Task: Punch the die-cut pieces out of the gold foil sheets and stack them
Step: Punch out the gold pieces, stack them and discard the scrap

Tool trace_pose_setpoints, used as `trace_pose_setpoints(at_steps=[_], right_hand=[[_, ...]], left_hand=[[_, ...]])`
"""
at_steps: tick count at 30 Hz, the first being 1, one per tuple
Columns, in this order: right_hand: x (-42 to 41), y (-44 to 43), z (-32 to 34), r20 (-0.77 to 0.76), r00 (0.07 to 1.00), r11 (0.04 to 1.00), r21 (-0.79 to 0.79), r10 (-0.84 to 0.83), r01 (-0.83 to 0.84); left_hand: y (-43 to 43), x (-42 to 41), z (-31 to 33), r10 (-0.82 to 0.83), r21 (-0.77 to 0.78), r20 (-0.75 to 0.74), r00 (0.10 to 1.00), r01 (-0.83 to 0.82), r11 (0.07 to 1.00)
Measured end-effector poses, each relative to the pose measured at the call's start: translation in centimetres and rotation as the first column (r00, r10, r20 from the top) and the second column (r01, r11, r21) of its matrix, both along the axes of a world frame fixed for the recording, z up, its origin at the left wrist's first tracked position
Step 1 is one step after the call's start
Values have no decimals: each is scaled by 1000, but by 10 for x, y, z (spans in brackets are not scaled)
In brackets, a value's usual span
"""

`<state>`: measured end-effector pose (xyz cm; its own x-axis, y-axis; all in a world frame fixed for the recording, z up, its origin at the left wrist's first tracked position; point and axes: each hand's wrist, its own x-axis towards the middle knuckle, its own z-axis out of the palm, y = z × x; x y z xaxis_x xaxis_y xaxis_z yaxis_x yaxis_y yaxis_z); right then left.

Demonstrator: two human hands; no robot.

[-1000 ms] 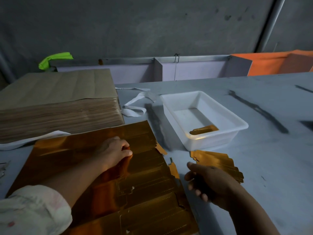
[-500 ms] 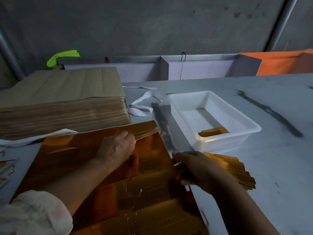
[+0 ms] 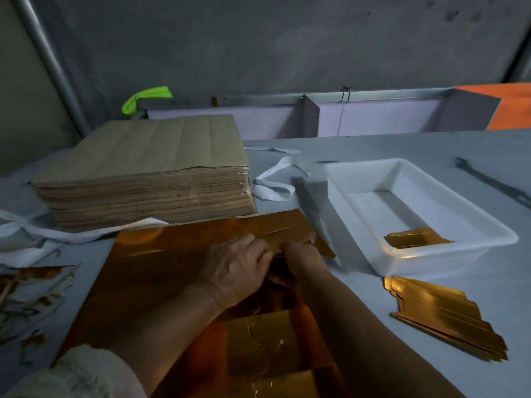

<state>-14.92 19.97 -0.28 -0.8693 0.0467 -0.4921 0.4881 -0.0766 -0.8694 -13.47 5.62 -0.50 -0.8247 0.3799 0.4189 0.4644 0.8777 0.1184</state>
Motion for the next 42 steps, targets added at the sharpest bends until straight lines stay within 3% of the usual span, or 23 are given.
trace_pose_setpoints(at_steps=[4, 6, 10, 14, 22, 38, 42], right_hand=[[-2, 0, -11, -2, 996, 996, -15, -85, 85], [-1, 0, -11, 30, 999, 999, 30, -43, 42], [-3, 0, -12, 56, 997, 998, 15, -53, 53], [-5, 0, -20, 4, 994, 993, -29, -110, 110], [-7, 8, -21, 74, 977, 963, -174, -198, 209], [7, 16, -20, 16, 903, 815, -426, -428, 394], [11, 20, -16, -15, 901, 786, -495, -434, 370]], left_hand=[[-13, -28, -7, 224, 192, 225, 948, -269, 944], [-23, -41, -16, 311, 102, 326, 893, -360, 927], [-37, -51, -42, 371, -66, 435, 821, -382, 922], [-39, -57, -55, 395, -72, 411, 822, -402, 913], [-40, -59, -62, 398, -27, 380, 835, -420, 907], [-38, -56, -61, 401, -22, 350, 847, -421, 907], [-38, -56, -60, 405, -35, 343, 848, -419, 907]])
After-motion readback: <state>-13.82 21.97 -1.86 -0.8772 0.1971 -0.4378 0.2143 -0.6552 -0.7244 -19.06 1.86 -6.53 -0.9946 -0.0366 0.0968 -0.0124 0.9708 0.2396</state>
